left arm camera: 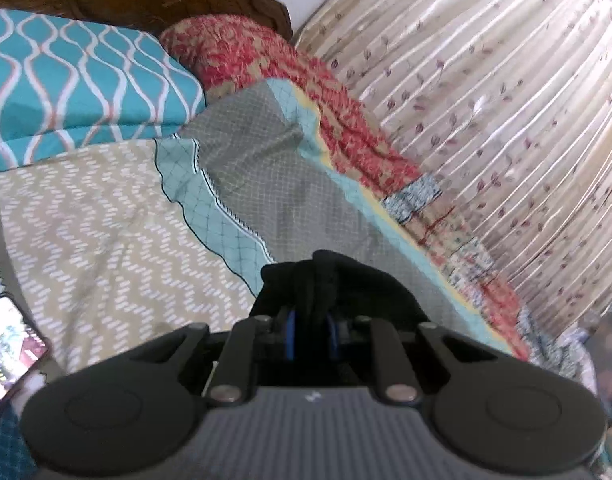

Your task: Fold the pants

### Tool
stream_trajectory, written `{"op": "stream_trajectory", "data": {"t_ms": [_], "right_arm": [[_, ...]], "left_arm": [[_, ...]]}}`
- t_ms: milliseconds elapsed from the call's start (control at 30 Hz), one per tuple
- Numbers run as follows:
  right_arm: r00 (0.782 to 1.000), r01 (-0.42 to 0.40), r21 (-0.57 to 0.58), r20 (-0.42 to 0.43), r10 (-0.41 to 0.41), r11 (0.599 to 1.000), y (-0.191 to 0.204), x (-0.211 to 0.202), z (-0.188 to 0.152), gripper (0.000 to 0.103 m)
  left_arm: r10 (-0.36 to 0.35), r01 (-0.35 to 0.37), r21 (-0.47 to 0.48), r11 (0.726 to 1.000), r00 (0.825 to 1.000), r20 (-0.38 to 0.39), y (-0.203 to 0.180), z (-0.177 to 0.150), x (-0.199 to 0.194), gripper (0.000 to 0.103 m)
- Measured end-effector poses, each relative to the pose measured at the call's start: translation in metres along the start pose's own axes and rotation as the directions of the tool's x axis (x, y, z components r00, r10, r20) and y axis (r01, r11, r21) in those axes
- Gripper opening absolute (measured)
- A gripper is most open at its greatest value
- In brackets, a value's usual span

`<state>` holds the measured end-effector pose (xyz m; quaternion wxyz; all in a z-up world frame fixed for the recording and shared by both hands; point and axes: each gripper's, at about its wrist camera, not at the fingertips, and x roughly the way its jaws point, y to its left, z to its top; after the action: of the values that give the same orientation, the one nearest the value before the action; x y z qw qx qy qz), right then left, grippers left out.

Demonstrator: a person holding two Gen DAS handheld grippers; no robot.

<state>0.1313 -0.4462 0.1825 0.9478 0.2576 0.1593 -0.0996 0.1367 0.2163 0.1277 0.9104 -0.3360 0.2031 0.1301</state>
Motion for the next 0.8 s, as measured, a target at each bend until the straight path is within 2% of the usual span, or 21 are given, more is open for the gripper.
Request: {"op": "stream_trajectory", "data": {"t_ms": [100,133,167,200,233,267,300,333,367,400,500,667,733,767,800], "right_arm": [[0.995,0.046,0.006,-0.088,-0.046,0.999,0.01,0.083,-0.01,0.008],[0.992,0.052,-0.011,-0.115,-0.053,0.999,0.014,0.115,-0.014,0.013],[0.986,0.047,-0.023,-0.158,-0.05,0.999,0.016,0.147,-0.02,0.022],[0.977,0.052,-0.042,-0.206,-0.059,0.998,0.012,0.18,-0.028,0.028],[0.965,0.131,-0.055,-0.22,-0.14,0.99,0.007,0.195,-0.035,0.029],[0.952,0.204,-0.039,-0.223,-0.208,0.978,0.001,0.2,-0.041,0.032],[0.96,0.19,0.023,-0.213,-0.181,0.981,-0.014,0.197,-0.045,0.032],[0.972,0.132,0.069,-0.205,-0.115,0.989,-0.027,0.19,-0.047,0.032],[0.977,0.101,0.082,-0.198,-0.084,0.991,-0.039,0.183,-0.049,0.032],[0.978,0.103,0.052,-0.187,-0.091,0.993,-0.05,0.174,-0.052,0.032],[0.974,0.129,-0.019,-0.186,-0.13,0.992,-0.077,0.162,-0.061,0.032],[0.971,0.142,0.059,-0.203,-0.127,0.988,-0.099,0.173,-0.068,0.033],[0.97,0.136,0.106,-0.216,-0.11,0.985,-0.105,0.189,-0.068,0.035],[0.968,0.144,0.125,-0.223,-0.113,0.982,-0.106,0.196,-0.068,0.038],[0.964,0.156,0.148,-0.238,-0.118,0.977,-0.107,0.206,-0.069,0.04]], "left_arm": [[0.045,-0.044,0.072,0.996,0.999,-0.021,-0.02,-0.005,0.05,0.016],[0.086,-0.082,0.111,0.99,0.996,-0.031,-0.028,-0.009,0.075,0.017],[0.134,-0.125,0.147,0.981,0.989,-0.054,-0.033,-0.014,0.098,0.023],[0.196,-0.177,0.18,0.968,0.976,-0.091,-0.034,-0.021,0.122,0.023],[0.262,-0.229,0.208,0.951,0.954,-0.146,-0.032,-0.028,0.142,0.023],[0.285,-0.246,0.21,0.946,0.94,-0.187,-0.027,-0.032,0.149,0.023],[0.268,-0.229,0.189,0.955,0.938,-0.218,-0.019,-0.035,0.147,0.027],[0.231,-0.197,0.172,0.965,0.951,-0.204,-0.011,-0.036,0.136,0.03],[0.22,-0.187,0.184,0.965,0.958,-0.184,-0.006,-0.037,0.126,0.041],[0.223,-0.187,0.21,0.96,0.961,-0.165,-0.003,-0.038,0.115,0.054],[0.219,-0.176,0.26,0.95,0.965,-0.147,0.007,-0.043,0.087,0.056],[0.242,-0.17,0.367,0.914,0.957,-0.157,0.003,-0.061,0.05,0.057],[0.238,-0.159,0.424,0.891,0.961,-0.139,-0.002,-0.068,0.037,0.063],[0.246,-0.163,0.449,0.878,0.96,-0.134,-0.007,-0.068,0.037,0.072],[0.26,-0.171,0.476,0.862,0.957,-0.126,-0.009,-0.069,0.037,0.077]]}}
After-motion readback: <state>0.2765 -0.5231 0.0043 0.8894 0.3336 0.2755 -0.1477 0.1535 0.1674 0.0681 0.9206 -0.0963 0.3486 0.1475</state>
